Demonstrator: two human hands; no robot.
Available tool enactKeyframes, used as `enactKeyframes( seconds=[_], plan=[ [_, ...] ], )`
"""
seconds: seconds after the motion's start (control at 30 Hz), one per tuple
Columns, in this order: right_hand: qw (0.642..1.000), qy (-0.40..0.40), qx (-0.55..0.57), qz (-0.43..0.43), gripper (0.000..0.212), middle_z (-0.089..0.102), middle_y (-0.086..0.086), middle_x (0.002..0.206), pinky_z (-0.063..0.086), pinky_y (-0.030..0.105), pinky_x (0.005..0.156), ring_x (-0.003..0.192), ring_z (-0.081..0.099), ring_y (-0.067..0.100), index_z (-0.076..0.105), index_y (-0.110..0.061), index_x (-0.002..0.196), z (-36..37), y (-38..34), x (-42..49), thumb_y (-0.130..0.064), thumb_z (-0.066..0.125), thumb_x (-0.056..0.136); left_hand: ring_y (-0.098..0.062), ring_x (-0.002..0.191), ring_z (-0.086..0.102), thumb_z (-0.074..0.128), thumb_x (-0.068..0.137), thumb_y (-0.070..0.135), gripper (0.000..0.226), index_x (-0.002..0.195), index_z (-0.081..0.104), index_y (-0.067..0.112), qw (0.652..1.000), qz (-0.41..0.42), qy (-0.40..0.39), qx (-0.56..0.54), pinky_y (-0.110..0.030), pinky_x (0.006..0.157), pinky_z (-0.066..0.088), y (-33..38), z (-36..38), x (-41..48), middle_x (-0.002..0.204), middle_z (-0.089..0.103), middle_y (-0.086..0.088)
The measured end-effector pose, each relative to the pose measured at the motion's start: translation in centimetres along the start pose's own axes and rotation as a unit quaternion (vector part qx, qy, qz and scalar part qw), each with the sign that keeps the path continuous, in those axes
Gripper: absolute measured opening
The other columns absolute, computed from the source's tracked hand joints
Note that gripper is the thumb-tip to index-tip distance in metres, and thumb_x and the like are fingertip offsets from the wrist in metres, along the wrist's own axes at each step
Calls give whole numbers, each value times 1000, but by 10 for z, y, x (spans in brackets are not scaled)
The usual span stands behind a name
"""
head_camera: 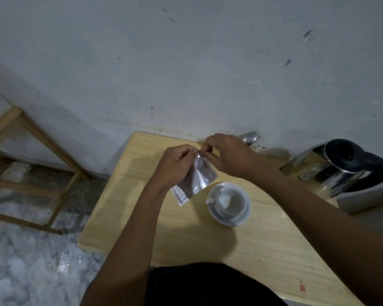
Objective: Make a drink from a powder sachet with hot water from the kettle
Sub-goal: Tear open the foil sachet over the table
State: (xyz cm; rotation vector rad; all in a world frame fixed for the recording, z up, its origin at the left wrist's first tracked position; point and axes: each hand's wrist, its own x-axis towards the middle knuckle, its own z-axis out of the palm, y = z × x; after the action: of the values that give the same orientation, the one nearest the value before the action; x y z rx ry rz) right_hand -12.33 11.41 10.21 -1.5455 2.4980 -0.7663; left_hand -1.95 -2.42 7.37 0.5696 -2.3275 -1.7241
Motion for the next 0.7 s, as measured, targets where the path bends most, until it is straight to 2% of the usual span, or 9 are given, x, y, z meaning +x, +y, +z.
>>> enactKeyframes(
  seconds=[0.13,0.23,0.33,0.4,0.47,0.53,0.6,0.7],
  plan=[
    [996,64,-50,-47,19,67,2,78,51,43,69,77,62,25,68,-10,83,9,-3,-8,-21,54,88,-4,66,53,49,95,21,25,88,69,8,998,-26,0,-64,-13,62,43,-3,2,-3,73,61,-1],
    [993,82,-58,-55,21,69,2,82,51,46,76,79,62,24,68,-10,85,13,-4,-15,-22,52,90,-7,53,54,46,98,22,28,88,66,5,998,-25,-22,-57,-13,55,45,-3,-2,-4,60,60,-7],
    [998,58,2,-22,8,65,-11,83,50,47,89,79,60,13,68,-15,91,11,1,-16,-22,64,91,-10,46,52,46,98,21,28,83,64,6,998,-17,-41,-52,-13,53,46,-1,-5,-4,54,56,-12],
    [998,44,45,-7,6,57,-25,79,47,42,91,76,58,4,70,-16,92,7,3,-14,-20,71,88,-10,45,52,47,98,21,26,87,65,6,997,-11,-51,-54,-14,52,46,0,-6,-4,53,56,-10],
    [997,35,67,12,7,54,-30,76,43,32,86,76,59,8,72,-15,92,2,4,-12,-20,72,87,-12,47,53,48,98,22,25,90,65,5,997,-2,-63,-50,-16,53,47,1,-6,-2,52,57,-7],
    [998,27,61,20,8,58,-23,77,44,28,77,75,58,13,75,-15,92,0,5,-12,-21,72,87,-10,51,54,49,97,23,25,90,66,6,996,11,-78,-41,-17,56,46,2,-7,-1,54,60,-1],
    [998,31,53,13,7,63,-12,77,44,28,70,72,55,14,76,-14,91,-2,8,-12,-20,73,87,0,57,57,52,97,24,24,93,68,6,995,15,-93,-39,-12,61,44,1,-7,-1,60,65,11],
    [999,27,42,3,6,69,0,80,46,31,68,73,54,14,76,-16,89,-4,12,-11,-20,72,87,12,65,59,54,95,25,22,96,72,12,994,14,-102,-27,-3,62,41,0,-5,-2,68,69,22]
  ],
)
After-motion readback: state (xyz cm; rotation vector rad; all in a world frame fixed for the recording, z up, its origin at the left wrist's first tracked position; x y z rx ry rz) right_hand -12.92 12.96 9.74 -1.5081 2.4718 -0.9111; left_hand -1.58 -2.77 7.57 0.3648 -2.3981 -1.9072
